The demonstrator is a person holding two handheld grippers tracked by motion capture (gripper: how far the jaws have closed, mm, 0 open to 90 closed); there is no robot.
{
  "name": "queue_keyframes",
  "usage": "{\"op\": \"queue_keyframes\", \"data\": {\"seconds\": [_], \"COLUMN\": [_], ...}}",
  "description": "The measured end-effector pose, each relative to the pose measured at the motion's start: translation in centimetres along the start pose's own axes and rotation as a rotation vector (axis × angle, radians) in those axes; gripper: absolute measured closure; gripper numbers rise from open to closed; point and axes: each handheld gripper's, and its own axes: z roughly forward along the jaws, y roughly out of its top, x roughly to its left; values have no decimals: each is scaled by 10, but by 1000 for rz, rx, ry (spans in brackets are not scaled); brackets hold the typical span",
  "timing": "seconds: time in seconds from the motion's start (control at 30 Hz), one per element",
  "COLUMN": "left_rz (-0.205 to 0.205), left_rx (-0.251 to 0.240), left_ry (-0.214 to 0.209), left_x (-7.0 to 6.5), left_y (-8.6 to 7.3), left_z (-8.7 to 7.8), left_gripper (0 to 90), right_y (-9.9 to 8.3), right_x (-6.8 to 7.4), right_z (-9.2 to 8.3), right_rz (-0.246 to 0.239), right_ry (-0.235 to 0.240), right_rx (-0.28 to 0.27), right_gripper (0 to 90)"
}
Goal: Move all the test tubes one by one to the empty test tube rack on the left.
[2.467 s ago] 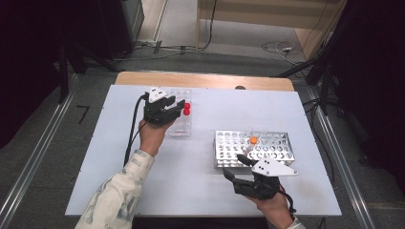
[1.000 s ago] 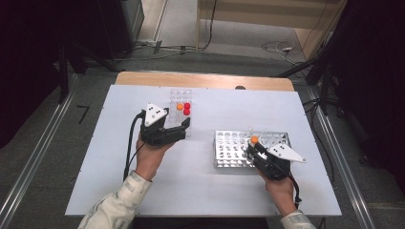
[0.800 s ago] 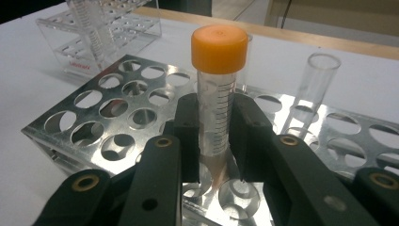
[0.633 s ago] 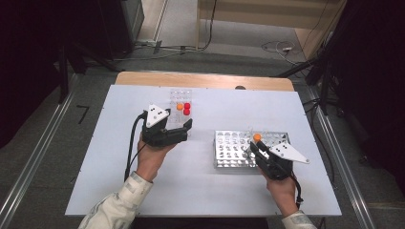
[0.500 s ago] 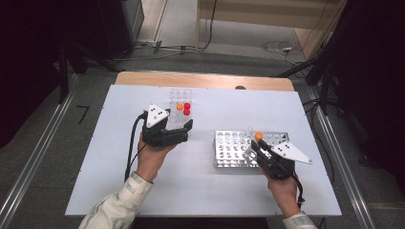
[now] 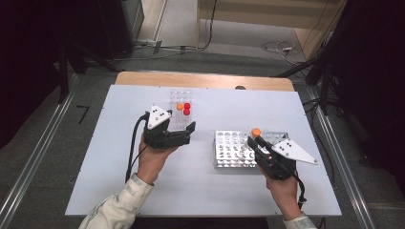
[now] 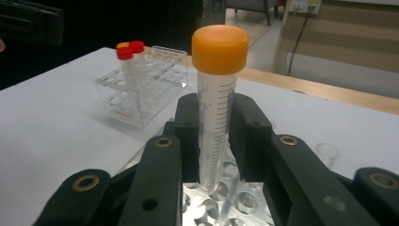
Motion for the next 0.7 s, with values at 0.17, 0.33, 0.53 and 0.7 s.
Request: {"op": "queue_keyframes", "data": {"seconds": [0.17, 0.33, 0.53, 0.7], "left_rz": [5, 10, 13, 18], "left_rx": [-4, 0, -9, -12], "left_ry": [-12, -14, -35, -50], "left_x": [-2, -4, -8, -12], "left_y": [0, 0, 0, 1], "left_z": [-4, -7, -11, -13], "left_gripper": [138, 139, 141, 146], "right_y": [4, 8, 8, 5], "right_x": [13, 27, 45, 62], "right_z": [8, 18, 33, 47], "right_rz": [-19, -26, -39, -59], "right_ry": [43, 89, 146, 185], "right_rx": [0, 4, 32, 51], "right_gripper": [715, 715, 715, 715]}}
